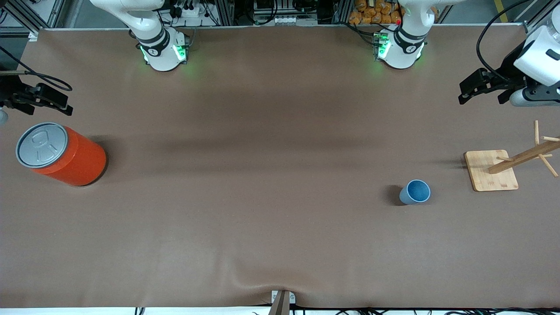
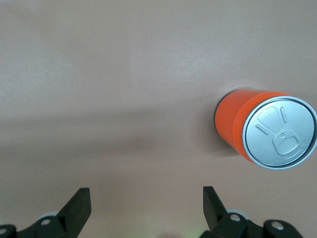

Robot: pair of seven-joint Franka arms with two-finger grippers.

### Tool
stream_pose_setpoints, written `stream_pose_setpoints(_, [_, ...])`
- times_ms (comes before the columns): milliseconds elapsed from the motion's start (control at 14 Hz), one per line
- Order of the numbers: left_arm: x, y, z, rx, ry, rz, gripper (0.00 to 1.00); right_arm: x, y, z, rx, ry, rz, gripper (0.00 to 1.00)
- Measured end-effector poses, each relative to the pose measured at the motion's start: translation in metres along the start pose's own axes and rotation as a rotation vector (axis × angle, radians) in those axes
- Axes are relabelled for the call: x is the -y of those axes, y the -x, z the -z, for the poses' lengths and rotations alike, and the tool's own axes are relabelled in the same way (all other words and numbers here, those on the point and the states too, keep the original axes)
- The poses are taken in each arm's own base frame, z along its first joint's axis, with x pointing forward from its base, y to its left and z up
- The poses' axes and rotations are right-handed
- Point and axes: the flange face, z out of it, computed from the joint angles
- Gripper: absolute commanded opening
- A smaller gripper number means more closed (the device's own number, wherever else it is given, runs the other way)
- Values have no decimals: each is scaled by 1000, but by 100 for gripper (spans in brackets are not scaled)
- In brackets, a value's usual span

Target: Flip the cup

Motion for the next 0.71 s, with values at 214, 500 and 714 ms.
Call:
stream_pose_setpoints(214, [7, -1, 7, -17, -34, -10, 100, 0, 0, 0, 0, 0, 0, 100])
stream_pose_setpoints(500, [12, -1, 10, -22, -39, -7, 100, 0, 0, 0, 0, 0, 0, 100])
stream_pose_setpoints(714, [14, -1, 10, -19, -39, -4, 100, 0, 0, 0, 0, 0, 0, 100])
